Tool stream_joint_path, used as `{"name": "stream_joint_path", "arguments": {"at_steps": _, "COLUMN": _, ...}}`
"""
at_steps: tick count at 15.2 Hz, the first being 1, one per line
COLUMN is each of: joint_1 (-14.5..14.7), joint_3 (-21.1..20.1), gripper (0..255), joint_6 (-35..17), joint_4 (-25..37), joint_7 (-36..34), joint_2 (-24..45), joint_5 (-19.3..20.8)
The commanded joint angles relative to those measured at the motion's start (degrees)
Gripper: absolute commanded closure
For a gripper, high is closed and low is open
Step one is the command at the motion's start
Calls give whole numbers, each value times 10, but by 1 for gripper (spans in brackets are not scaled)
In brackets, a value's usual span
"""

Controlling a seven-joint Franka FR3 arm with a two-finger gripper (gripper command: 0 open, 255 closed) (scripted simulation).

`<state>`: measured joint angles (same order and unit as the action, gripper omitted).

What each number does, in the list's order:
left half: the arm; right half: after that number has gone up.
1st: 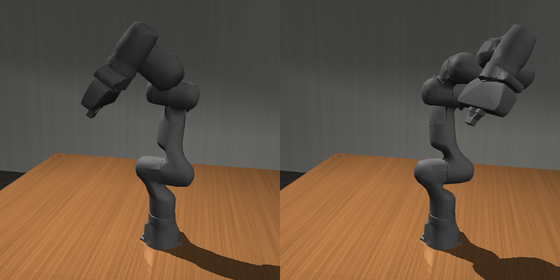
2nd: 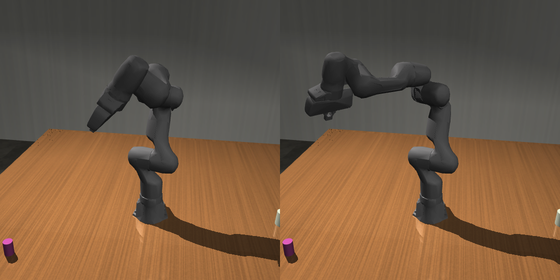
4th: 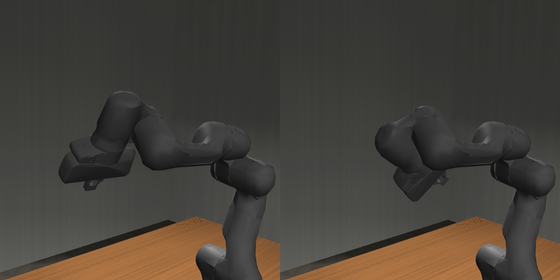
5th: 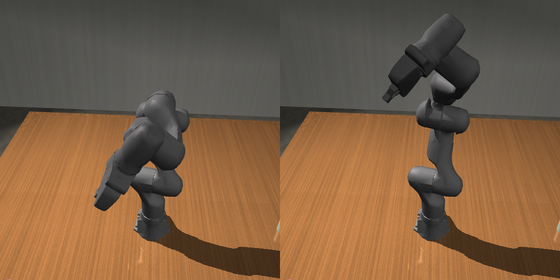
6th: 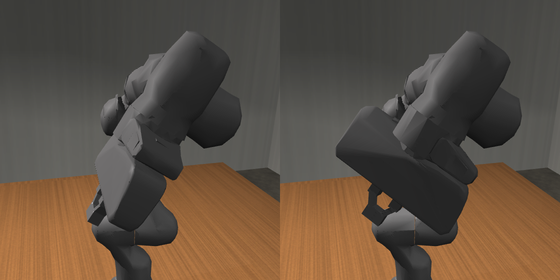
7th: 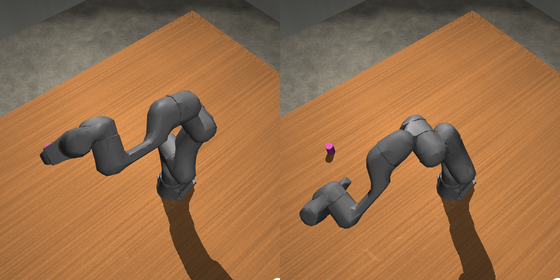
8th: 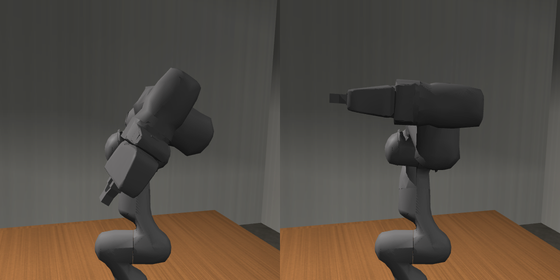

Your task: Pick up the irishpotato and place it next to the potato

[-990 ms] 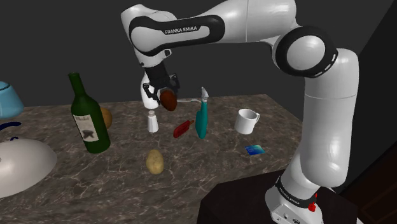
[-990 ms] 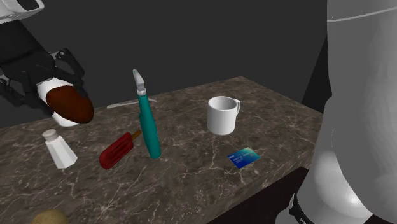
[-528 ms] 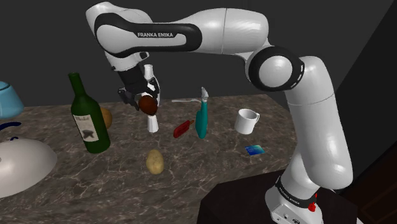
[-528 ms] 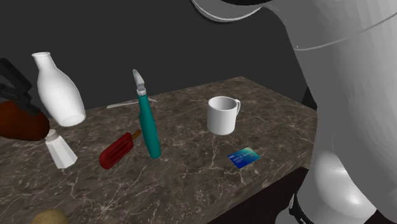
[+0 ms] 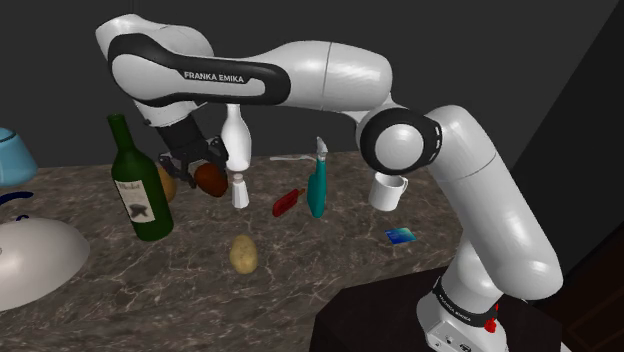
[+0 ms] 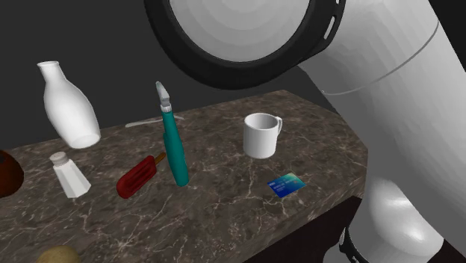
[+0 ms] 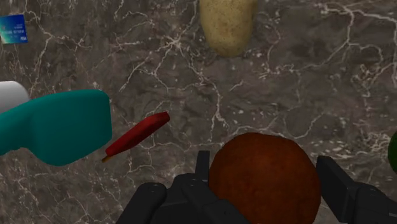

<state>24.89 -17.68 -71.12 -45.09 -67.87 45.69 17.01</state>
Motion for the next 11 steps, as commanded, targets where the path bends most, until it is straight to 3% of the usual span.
{"name": "stream_joint_path", "arguments": {"at_steps": 1, "joint_1": -8, "joint_3": -2, "gripper": 255, "joint_6": -26, "joint_4": -40, "joint_7": -5, "joint_2": -13, "joint_5": -3}}
{"name": "stream_joint_path", "arguments": {"at_steps": 11, "joint_1": -26, "joint_3": -6, "gripper": 255, "joint_6": -113, "joint_4": -146, "joint_7": -19, "joint_2": -28, "joint_5": -6}}
